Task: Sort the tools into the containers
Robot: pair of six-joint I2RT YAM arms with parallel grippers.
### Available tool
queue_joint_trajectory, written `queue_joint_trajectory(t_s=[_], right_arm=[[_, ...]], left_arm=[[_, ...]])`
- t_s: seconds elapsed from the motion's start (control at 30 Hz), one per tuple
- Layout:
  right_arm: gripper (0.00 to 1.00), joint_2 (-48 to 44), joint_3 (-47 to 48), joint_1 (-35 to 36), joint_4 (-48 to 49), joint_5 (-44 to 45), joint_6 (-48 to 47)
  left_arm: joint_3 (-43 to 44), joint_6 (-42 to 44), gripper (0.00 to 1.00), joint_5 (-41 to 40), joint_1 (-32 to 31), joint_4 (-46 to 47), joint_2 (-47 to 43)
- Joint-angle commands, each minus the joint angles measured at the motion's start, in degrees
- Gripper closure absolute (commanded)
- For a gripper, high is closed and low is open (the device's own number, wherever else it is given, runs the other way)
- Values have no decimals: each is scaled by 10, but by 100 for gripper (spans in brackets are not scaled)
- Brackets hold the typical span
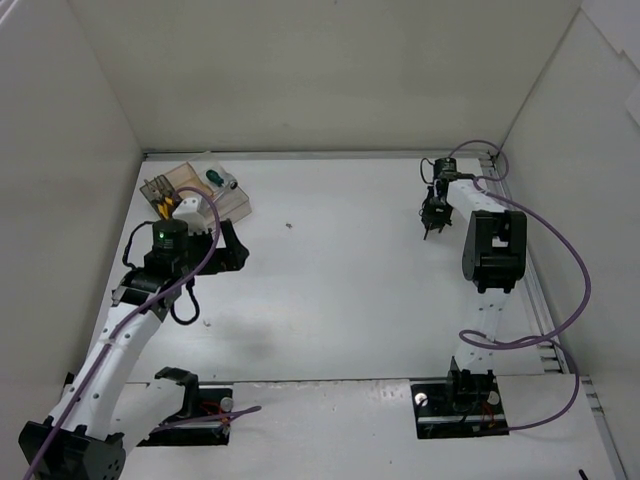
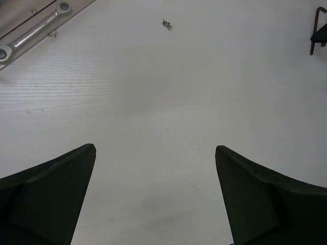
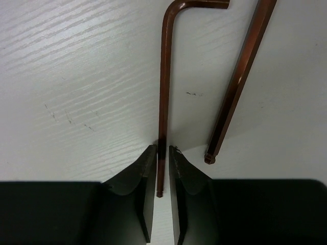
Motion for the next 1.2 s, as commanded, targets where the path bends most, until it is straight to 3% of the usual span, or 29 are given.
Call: queue_joint_trajectory(t_s=[0.0, 0.1, 0.33, 0.63, 1.0, 1.17], right_arm=[[89, 33, 15, -3, -26, -27, -10], [100, 43, 28, -4, -35, -42, -22], [100, 1, 27, 64, -28, -33, -97], [100, -122, -86, 138, 63, -78, -104], [100, -281, -188, 266, 175, -141, -97], [100, -322, -201, 346, 212, -160, -76]], left_arm=[[1, -1, 0, 1, -1, 13, -19], [-3, 0, 0, -2, -1, 8, -26], [-5, -10, 0, -5, -1, 14, -33], [-5, -40, 0, 16, -1, 43, -16], [2, -171, 0, 77, -1, 137, 36], [24, -208, 1, 100, -38, 201, 82]])
